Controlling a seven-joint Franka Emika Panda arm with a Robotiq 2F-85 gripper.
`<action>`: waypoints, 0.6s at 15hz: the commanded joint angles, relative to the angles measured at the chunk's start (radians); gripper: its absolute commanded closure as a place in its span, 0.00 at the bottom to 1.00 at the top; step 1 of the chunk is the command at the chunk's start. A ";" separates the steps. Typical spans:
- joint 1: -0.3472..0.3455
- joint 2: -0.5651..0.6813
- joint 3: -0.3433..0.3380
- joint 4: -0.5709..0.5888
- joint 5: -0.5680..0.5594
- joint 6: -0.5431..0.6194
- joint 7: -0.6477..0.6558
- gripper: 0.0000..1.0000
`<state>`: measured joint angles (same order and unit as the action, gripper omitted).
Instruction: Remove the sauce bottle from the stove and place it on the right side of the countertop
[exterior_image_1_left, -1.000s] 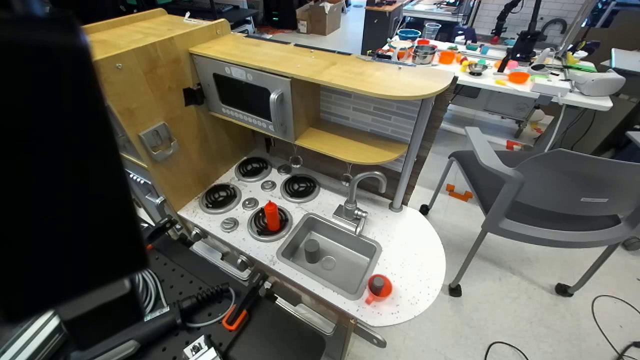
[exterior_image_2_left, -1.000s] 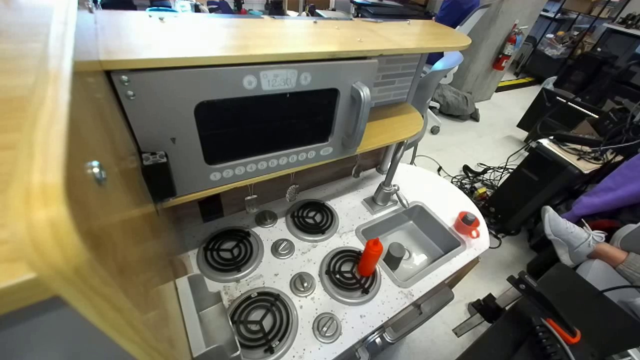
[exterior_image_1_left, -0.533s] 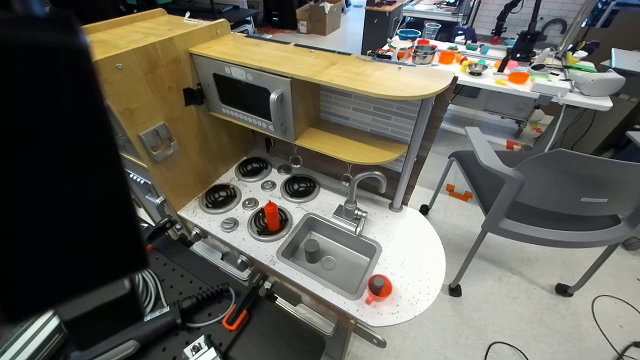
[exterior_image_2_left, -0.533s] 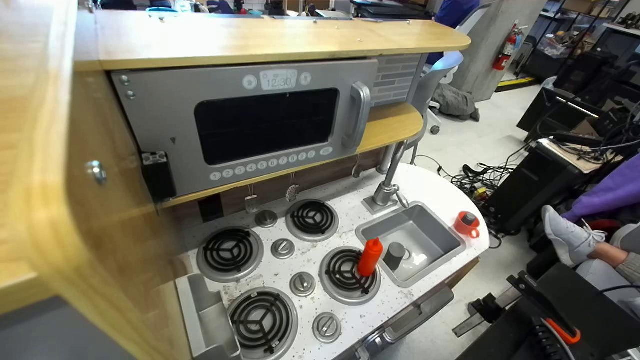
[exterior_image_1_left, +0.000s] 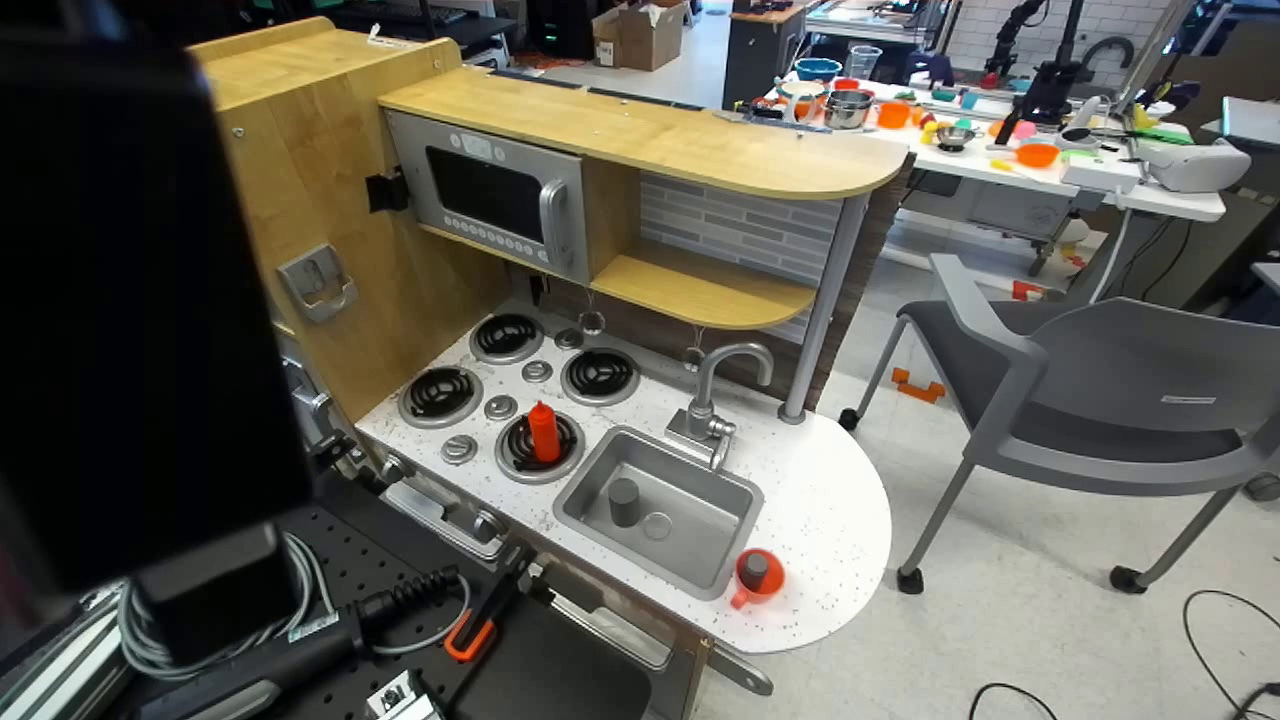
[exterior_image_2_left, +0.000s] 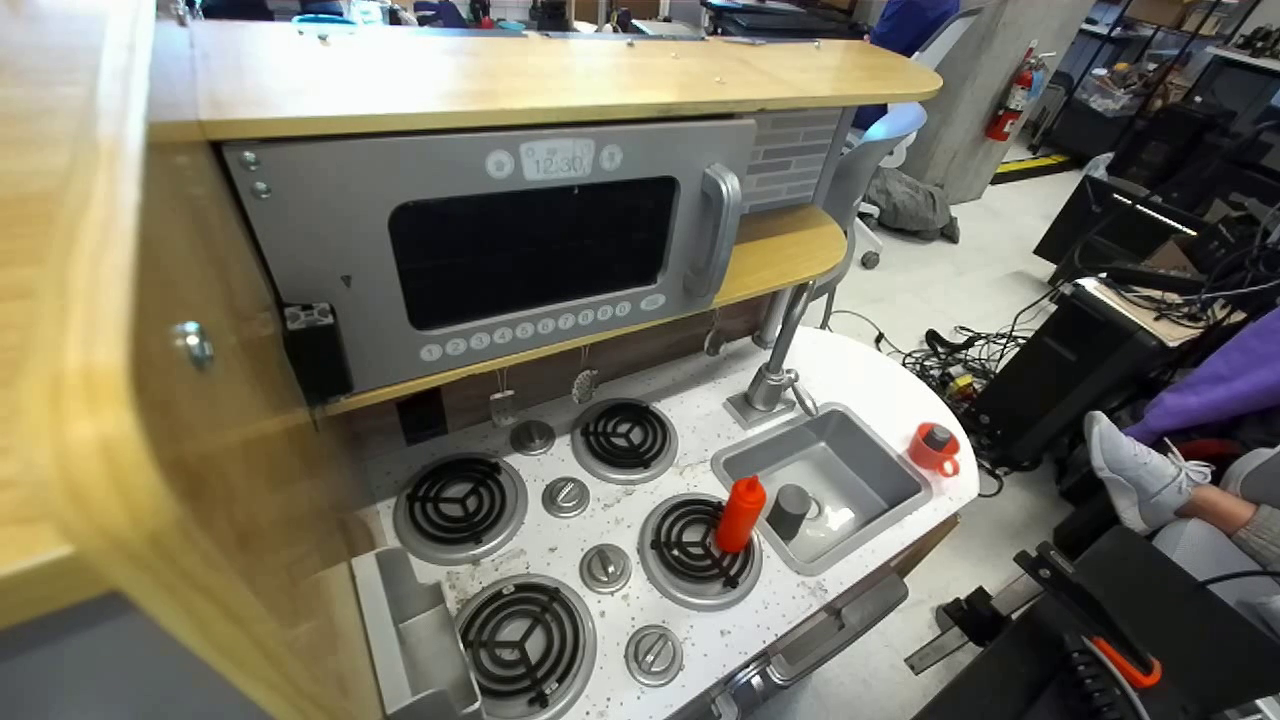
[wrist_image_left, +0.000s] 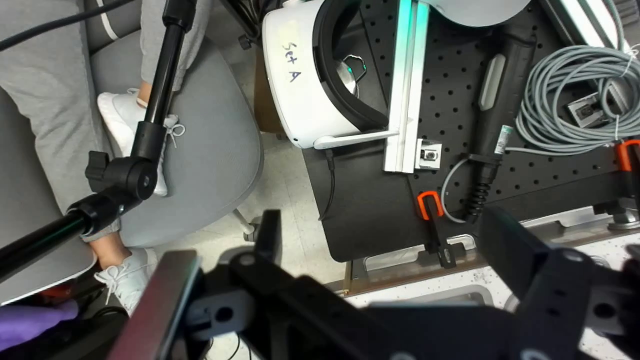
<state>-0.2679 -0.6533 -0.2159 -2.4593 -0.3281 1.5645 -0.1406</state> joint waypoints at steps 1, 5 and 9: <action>0.053 0.090 0.008 0.030 0.051 0.043 0.063 0.00; 0.086 0.215 0.012 0.029 0.053 0.157 0.072 0.00; 0.117 0.376 0.050 0.034 0.073 0.285 0.131 0.00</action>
<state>-0.1732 -0.4007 -0.1943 -2.4572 -0.2827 1.7751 -0.0556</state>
